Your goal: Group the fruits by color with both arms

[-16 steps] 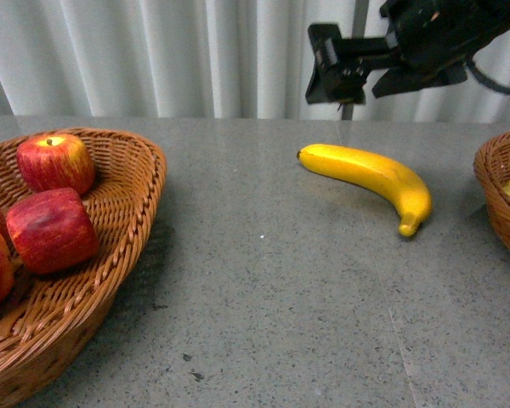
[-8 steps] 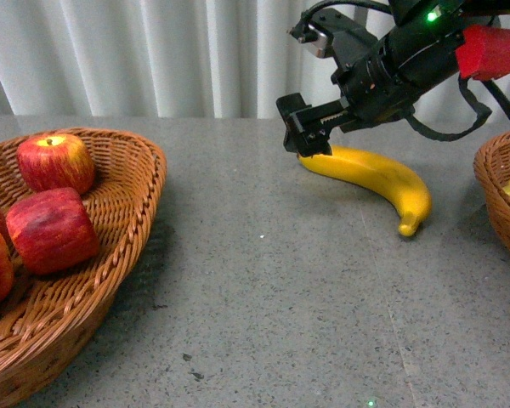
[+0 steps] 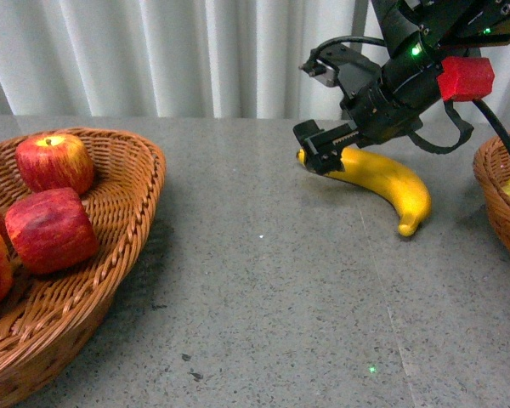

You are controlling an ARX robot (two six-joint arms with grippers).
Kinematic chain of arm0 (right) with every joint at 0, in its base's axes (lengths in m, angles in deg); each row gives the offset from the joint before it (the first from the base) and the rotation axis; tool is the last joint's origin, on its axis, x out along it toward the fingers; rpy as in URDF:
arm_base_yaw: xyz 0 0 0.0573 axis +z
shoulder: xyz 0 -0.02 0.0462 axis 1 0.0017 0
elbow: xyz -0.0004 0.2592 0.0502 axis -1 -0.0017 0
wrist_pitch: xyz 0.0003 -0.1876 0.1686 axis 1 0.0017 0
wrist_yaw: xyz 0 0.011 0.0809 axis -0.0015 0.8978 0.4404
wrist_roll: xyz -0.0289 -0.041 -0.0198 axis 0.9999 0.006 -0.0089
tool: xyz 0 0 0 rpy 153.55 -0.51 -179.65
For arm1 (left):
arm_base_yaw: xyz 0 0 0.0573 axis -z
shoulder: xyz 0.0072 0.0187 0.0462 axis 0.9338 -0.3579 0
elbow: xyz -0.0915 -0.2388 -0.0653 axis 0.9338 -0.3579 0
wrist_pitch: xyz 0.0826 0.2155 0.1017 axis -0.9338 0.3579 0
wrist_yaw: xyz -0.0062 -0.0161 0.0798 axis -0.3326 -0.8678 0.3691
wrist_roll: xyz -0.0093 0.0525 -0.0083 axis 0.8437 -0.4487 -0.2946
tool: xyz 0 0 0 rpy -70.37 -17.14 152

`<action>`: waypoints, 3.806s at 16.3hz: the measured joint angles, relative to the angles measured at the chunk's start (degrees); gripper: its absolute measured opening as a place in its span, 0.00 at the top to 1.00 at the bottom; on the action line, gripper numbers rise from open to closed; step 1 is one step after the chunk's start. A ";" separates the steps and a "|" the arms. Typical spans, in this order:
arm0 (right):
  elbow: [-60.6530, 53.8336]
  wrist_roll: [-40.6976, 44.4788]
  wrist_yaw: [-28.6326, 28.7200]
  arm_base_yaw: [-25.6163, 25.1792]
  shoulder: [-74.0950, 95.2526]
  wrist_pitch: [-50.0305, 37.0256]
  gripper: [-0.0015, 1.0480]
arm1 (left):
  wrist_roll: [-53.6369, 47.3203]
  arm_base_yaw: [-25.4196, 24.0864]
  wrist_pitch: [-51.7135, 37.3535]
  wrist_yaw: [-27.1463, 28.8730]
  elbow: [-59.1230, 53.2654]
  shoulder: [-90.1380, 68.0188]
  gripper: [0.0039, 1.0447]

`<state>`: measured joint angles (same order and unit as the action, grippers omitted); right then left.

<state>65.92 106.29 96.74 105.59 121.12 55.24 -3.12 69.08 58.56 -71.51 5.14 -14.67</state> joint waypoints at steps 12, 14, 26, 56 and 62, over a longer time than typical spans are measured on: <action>-1.20 1.33 1.25 0.07 0.85 -0.50 0.65 | 0.00 0.00 0.00 0.00 0.00 0.00 0.06; -1.22 -3.41 6.10 -0.70 -0.28 -3.17 0.65 | 0.00 0.00 0.00 0.00 0.00 0.00 0.06; -36.11 -8.96 26.62 -31.04 -33.44 -22.84 0.66 | 0.00 0.00 0.00 0.00 0.00 0.00 0.06; -91.43 -17.00 10.34 -33.48 -90.99 -43.91 0.85 | 0.00 0.00 0.00 0.00 0.00 0.00 0.06; -99.43 -16.79 1.11 -23.76 -105.42 -39.98 0.98 | 0.00 0.00 0.00 0.02 0.00 0.00 0.06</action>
<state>-33.50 89.50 97.86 81.83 15.70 15.27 -3.12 69.08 58.56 -71.48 5.14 -14.67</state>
